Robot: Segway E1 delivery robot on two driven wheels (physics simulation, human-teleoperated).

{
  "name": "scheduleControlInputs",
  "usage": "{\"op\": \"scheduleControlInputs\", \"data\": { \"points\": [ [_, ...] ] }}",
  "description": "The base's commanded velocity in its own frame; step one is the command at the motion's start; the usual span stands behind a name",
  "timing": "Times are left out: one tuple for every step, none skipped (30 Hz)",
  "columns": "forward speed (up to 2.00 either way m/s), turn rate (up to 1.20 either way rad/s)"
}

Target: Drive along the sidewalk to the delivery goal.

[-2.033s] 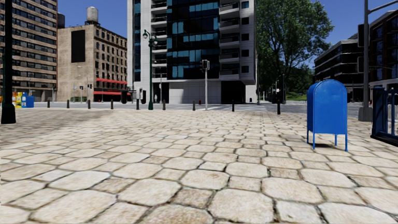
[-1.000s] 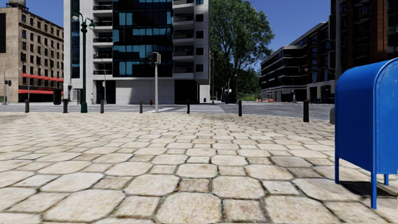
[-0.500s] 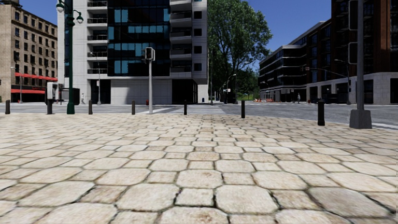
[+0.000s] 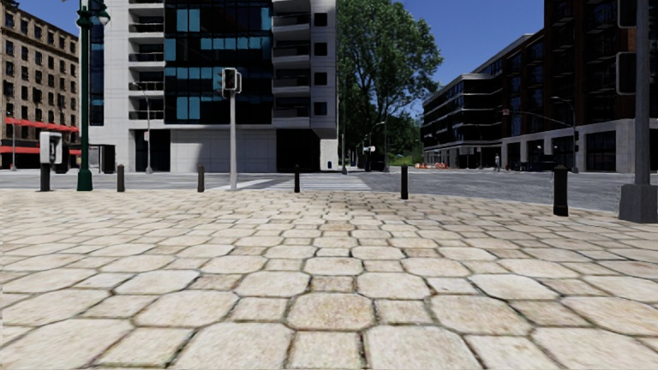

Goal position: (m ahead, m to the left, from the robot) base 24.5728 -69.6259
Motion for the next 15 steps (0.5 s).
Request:
{"op": "scheduleControlInputs", "data": {
  "points": [
    [2.0, -0.25],
    [2.0, -0.25],
    [2.0, -0.25],
    [2.0, -0.25],
    [2.0, -0.25],
    [2.0, -0.25],
    [2.0, -0.25],
    [2.0, -0.25],
    [2.0, -0.25],
    [2.0, -0.21],
    [2.0, 0.0],
    [2.0, 0.0],
    [2.0, 0.0],
    [2.0, 0.0],
    [2.0, 0.0]
  ]
}}
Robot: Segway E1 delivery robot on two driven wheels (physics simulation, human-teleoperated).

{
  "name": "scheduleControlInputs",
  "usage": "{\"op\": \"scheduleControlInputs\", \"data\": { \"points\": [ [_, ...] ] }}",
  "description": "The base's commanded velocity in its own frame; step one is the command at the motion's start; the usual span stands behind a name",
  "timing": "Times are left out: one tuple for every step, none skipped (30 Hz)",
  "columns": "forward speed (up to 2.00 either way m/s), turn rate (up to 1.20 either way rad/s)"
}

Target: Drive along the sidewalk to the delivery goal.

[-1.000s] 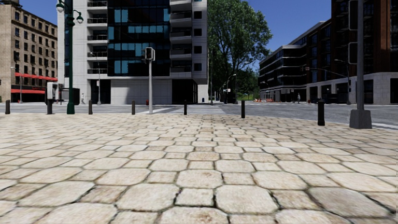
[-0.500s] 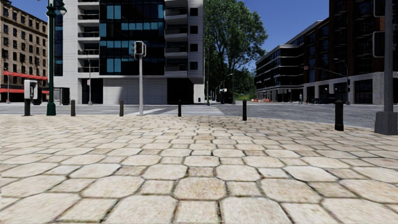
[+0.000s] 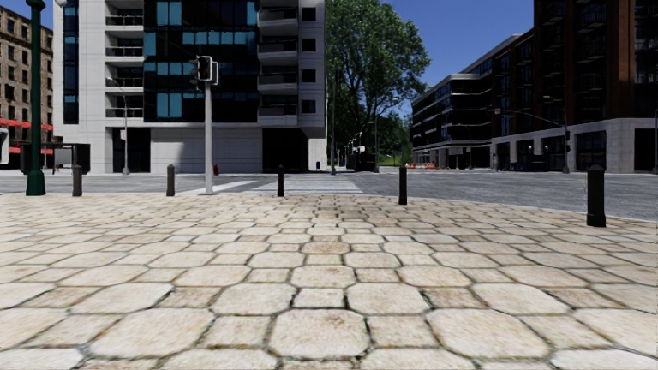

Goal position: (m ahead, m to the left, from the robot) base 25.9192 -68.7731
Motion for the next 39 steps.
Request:
{"op": "scheduleControlInputs", "data": {
  "points": [
    [2.0, 0.0],
    [2.0, 0.0],
    [2.0, 0.0],
    [2.0, 0.0],
    [2.0, 0.0],
    [2.0, 0.0],
    [2.0, 0.0],
    [2.0, 0.0],
    [2.0, 0.0],
    [2.0, 0.0],
    [2.0, 0.0],
    [2.0, 0.0],
    [2.0, 0.0],
    [2.0, 0.0],
    [2.0, 0.0],
    [2.0, 0.0],
    [2.0, 0.0],
    [2.0, 0.0],
    [2.0, 0.0],
    [2.0, 0.0],
    [2.0, 0.0],
    [2.0, 0.0],
    [2.0, 0.0],
    [2.0, 0.0],
    [2.0, 0.0],
    [2.0, 0.0],
    [2.0, 0.0],
    [2.0, 0.0],
    [2.0, 0.0],
    [2.0, 0.0],
    [2.0, 0.0],
    [2.0, 0.0],
    [2.0, 0.0],
    [2.0, 0.0],
    [2.0, 0.0],
    [2.0, 0.0],
    [2.0, 0.0],
    [2.0, 0.0],
    [2.0, 0.0]
  ]
}}
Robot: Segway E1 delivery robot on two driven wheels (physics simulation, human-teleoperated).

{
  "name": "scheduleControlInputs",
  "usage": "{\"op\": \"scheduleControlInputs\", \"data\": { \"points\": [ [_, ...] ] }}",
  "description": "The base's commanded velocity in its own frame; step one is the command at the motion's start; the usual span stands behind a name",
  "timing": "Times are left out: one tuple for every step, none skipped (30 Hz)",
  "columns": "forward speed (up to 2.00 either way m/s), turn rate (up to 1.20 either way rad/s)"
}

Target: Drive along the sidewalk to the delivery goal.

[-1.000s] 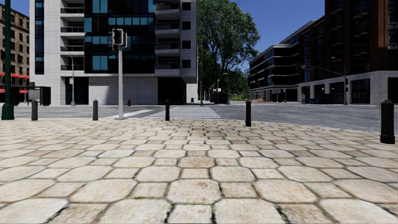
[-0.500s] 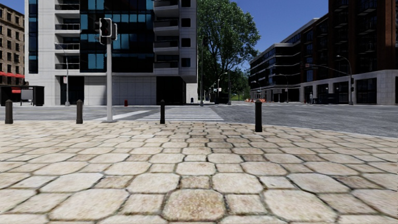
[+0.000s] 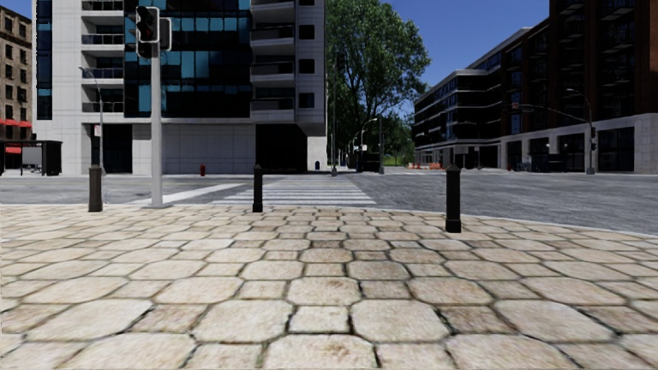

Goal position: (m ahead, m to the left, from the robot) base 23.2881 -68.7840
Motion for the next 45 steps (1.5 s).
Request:
{"op": "scheduleControlInputs", "data": {
  "points": [
    [2.0, 0.0],
    [2.0, 0.0],
    [2.0, 0.0],
    [2.0, 0.0],
    [2.0, 0.0],
    [2.0, 0.0],
    [2.0, 0.0],
    [2.0, 0.0],
    [2.0, 0.0],
    [2.0, 0.0],
    [2.0, 0.0],
    [2.0, 0.0],
    [2.0, 0.0],
    [2.0, 0.0],
    [2.0, 0.0],
    [2.0, 0.0],
    [2.0, 0.0],
    [2.0, 0.0],
    [2.0, 0.0],
    [2.0, 0.0],
    [2.0, 0.0],
    [2.0, 0.0],
    [2.0, 0.0],
    [2.0, 0.0],
    [2.0, 0.0],
    [2.0, 0.0],
    [2.0, 0.0],
    [2.0, 0.0],
    [2.0, 0.0],
    [2.0, 0.0],
    [2.0, 0.0],
    [2.0, 0.0],
    [2.0, 0.0],
    [2.0, 0.0],
    [2.0, 0.0],
    [2.0, 0.0],
    [2.0, 0.0],
    [2.0, 0.0],
    [2.0, 0.0],
    [2.0, 0.0],
    [2.0, 0.0],
    [2.0, 0.0],
    [2.0, 0.0],
    [2.0, 0.0],
    [2.0, 0.0]
  ]
}}
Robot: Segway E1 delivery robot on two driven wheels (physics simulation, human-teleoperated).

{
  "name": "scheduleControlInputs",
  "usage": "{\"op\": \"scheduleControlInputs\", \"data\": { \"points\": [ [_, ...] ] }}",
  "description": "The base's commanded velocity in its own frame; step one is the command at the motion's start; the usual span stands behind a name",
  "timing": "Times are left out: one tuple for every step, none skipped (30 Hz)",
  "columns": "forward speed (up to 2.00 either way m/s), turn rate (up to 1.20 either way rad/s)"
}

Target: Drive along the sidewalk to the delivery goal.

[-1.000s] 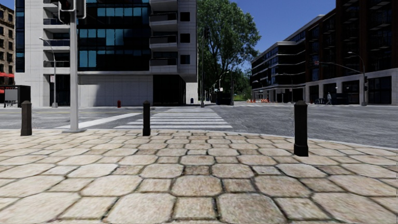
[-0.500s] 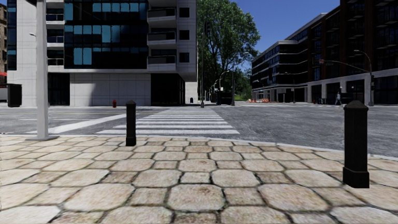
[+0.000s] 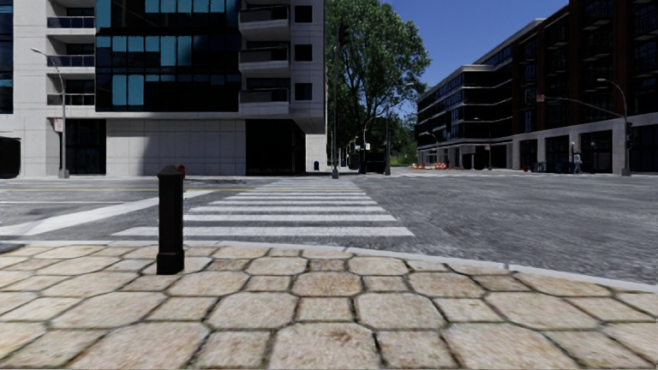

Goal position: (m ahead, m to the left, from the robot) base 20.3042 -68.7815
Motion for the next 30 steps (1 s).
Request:
{"op": "scheduleControlInputs", "data": {
  "points": [
    [2.0, 0.0],
    [2.0, 0.0],
    [2.0, 0.0],
    [2.0, 0.0],
    [2.0, 0.0],
    [2.0, 0.0],
    [2.0, 0.0],
    [2.0, 0.0],
    [2.0, 0.0],
    [2.0, 0.0],
    [2.0, 0.0],
    [2.0, 0.0],
    [2.0, 0.0],
    [2.0, 0.0],
    [2.0, 0.0],
    [2.0, 0.0],
    [2.0, 0.0],
    [2.0, 0.0],
    [2.0, 0.0],
    [2.0, 0.0],
    [2.0, 0.0],
    [2.0, 0.0],
    [2.0, 0.0],
    [2.0, 0.0],
    [2.0, 0.0],
    [2.0, 0.0],
    [2.0, 0.0],
    [2.0, 0.0],
    [2.0, 0.0],
    [2.0, 0.0]
  ]
}}
